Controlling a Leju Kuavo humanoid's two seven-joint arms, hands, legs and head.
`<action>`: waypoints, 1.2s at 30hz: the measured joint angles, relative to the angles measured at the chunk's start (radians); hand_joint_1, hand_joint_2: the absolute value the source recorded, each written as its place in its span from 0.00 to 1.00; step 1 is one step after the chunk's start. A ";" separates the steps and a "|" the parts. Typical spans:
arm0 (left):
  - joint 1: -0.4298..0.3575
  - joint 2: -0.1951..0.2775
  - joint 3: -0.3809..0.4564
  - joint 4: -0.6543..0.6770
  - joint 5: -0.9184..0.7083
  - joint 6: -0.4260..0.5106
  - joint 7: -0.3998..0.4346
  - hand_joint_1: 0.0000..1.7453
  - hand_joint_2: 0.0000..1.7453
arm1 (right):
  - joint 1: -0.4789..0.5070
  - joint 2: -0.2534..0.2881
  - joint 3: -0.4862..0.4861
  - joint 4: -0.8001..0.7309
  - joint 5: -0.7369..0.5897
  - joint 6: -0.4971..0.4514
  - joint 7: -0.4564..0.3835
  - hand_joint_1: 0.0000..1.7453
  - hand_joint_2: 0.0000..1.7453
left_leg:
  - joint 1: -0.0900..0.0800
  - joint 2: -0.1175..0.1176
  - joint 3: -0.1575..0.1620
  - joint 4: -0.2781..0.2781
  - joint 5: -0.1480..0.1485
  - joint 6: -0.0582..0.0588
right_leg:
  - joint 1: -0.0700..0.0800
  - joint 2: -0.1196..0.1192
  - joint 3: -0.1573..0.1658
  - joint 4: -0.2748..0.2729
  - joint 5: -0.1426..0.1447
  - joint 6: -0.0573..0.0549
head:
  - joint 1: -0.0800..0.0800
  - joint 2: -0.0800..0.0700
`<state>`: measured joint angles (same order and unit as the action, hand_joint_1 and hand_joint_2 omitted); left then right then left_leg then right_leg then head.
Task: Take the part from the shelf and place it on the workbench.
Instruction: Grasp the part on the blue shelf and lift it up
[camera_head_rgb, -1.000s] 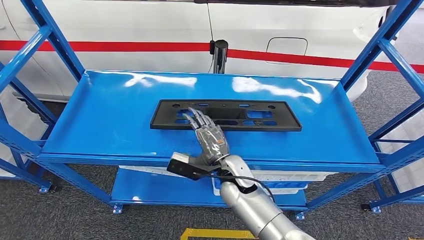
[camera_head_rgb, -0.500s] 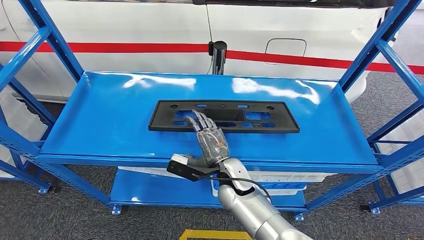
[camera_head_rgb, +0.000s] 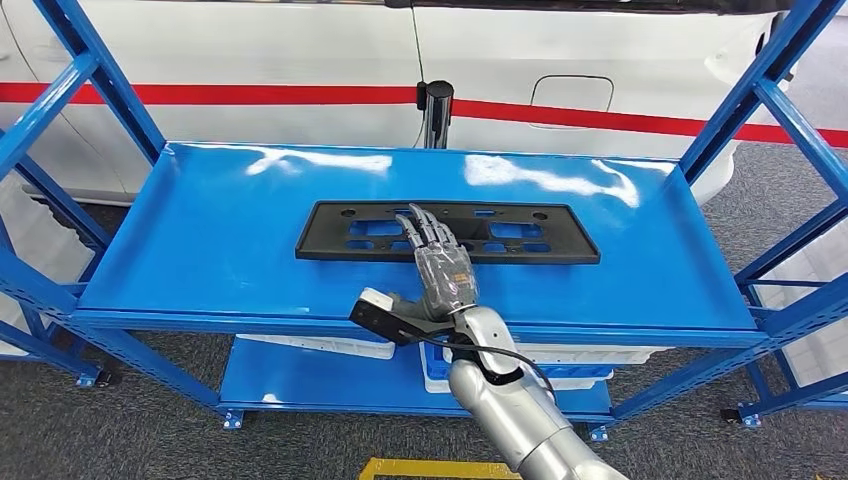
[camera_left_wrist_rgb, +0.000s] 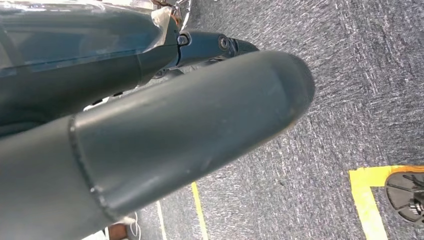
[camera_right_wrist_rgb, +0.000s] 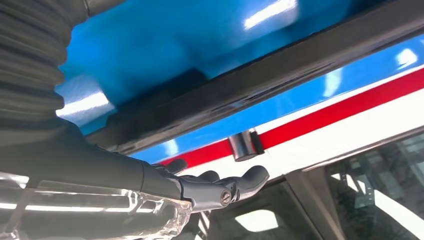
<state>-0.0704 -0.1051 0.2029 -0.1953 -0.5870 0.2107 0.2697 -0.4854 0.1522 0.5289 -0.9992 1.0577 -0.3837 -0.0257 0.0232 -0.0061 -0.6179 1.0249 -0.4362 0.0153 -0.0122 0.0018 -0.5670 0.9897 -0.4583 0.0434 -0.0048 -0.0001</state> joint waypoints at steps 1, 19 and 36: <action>0.000 0.000 0.000 0.000 -0.001 0.000 -0.001 0.00 0.00 | 0.001 0.000 -0.005 -0.001 0.018 0.003 0.007 0.00 1.00 | 0.000 0.000 0.000 0.000 0.000 0.000 | 0.000 0.000 0.000 0.000 0.000 0.000 | 0.000 0.000; 0.000 -0.006 0.028 0.000 -0.060 0.001 -0.005 0.00 0.00 | -0.051 0.009 -0.132 0.158 0.299 -0.075 0.136 0.88 1.00 | 0.000 -0.001 0.004 0.000 -0.002 -0.001 | 0.000 0.000 -0.005 0.000 -0.003 0.000 | 0.000 0.000; 0.000 -0.014 0.088 -0.001 -0.037 0.087 -0.288 0.00 0.00 | 0.004 -0.001 -0.202 0.123 0.374 -0.110 0.129 1.00 1.00 | 0.000 -0.001 0.004 0.000 -0.002 -0.002 | 0.000 0.000 0.004 0.000 -0.003 0.002 | 0.000 0.000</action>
<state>-0.0705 -0.1194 0.2911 -0.1967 -0.6239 0.2981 -0.0181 -0.4816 0.1509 0.3270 -0.8762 1.4319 -0.4934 0.1036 0.0233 -0.0074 -0.6137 1.0248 -0.4379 0.0136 -0.0122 0.0017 -0.5626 0.9898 -0.4613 0.0449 -0.0048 -0.0003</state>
